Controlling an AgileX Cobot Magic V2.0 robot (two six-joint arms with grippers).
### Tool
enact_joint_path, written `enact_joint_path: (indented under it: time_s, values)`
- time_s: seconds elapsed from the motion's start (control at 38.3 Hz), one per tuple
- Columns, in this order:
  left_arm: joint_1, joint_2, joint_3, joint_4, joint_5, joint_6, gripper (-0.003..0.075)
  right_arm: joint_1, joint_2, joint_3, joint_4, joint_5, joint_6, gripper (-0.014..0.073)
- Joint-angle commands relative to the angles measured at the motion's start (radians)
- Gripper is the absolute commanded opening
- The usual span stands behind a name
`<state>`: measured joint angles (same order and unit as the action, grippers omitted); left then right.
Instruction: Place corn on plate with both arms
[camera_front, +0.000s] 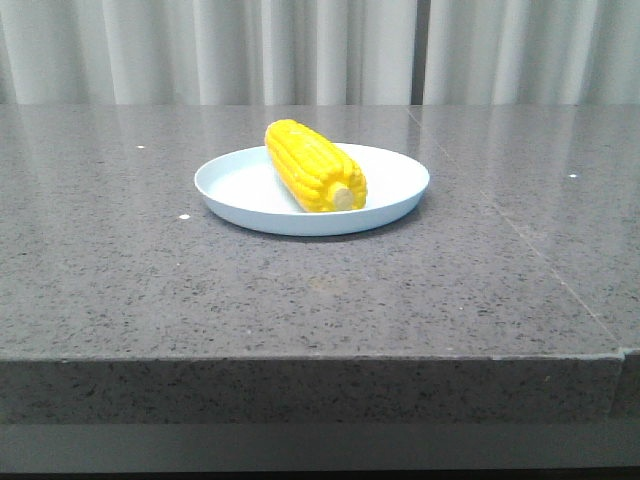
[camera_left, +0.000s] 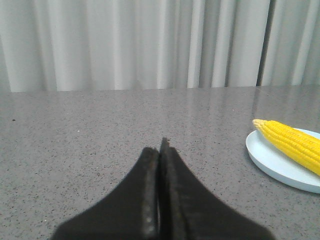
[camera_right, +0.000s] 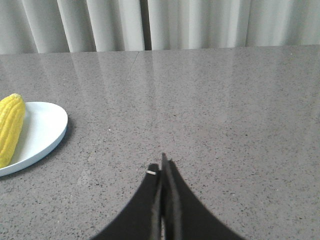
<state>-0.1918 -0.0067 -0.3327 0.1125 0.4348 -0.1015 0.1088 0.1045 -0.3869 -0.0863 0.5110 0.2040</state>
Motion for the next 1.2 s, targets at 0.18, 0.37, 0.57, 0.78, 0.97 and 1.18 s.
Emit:
enact_joint_path:
  time_s: [0.18, 0.37, 0.57, 0.78, 0.97, 1.18]
  values:
    - [0.004, -0.01, -0.023, -0.002, -0.086, -0.006, -0.002, -0.005, 0.009, -0.025, -0.018, -0.085, -0.004, -0.012]
    - [0.004, -0.017, -0.012, -0.009, -0.088, -0.006, -0.002, -0.005, 0.009, -0.025, -0.018, -0.085, -0.004, -0.012]
    - [0.004, -0.017, 0.048, -0.04, -0.122, 0.027, -0.002, -0.005, 0.009, -0.023, -0.018, -0.085, -0.004, -0.012]
    - [0.053, -0.017, 0.189, -0.127, -0.264, 0.11, -0.002, -0.005, 0.009, -0.022, -0.018, -0.084, -0.004, -0.012]
    - [0.137, -0.017, 0.316, -0.127, -0.38, 0.11, -0.002, -0.005, 0.009, -0.022, -0.018, -0.084, -0.004, -0.012]
    - [0.164, -0.017, 0.365, -0.125, -0.377, 0.101, -0.002, -0.005, 0.009, -0.022, -0.018, -0.084, -0.004, -0.012]
